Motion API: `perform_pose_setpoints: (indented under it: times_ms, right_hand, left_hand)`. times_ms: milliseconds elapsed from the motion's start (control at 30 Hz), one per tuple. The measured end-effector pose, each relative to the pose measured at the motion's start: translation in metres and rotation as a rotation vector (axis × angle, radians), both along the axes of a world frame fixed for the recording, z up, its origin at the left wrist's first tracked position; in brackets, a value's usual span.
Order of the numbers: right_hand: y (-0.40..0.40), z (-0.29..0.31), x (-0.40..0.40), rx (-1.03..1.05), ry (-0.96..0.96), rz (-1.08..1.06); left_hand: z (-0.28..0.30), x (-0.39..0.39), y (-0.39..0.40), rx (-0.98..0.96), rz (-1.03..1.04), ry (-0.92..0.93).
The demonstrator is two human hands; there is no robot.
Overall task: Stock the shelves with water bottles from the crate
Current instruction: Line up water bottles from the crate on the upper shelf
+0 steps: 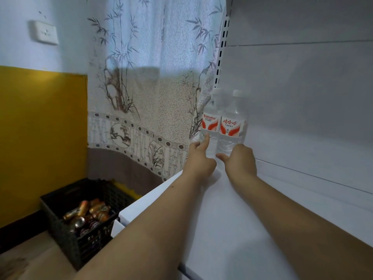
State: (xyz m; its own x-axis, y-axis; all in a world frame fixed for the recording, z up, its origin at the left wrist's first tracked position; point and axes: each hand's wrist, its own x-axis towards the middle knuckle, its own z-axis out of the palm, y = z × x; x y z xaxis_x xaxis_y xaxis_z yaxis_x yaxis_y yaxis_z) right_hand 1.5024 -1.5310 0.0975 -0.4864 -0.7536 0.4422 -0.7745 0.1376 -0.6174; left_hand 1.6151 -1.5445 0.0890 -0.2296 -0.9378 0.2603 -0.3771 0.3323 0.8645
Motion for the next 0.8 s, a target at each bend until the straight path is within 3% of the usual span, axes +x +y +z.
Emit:
perform_pose_setpoints:
  times_ms: [367, 600, 700, 800]
  right_hand:
    - [0.014, 0.003, -0.006, 0.122, -0.006, 0.037]
    - [0.089, 0.042, -0.007, 0.140, 0.139, 0.026]
    - [0.125, 0.070, 0.011, 0.073, 0.152, 0.097]
    - [0.158, 0.089, 0.048, -0.014, 0.164, 0.185]
  left_hand:
    - [0.003, 0.001, 0.006, -0.051, 0.031, -0.152]
    - [0.039, 0.018, 0.065, -0.067, -0.038, -0.485]
    - [0.046, 0.045, 0.108, -0.147, 0.010, -0.452]
    - [0.035, 0.086, 0.169, -0.393, 0.157, -0.286]
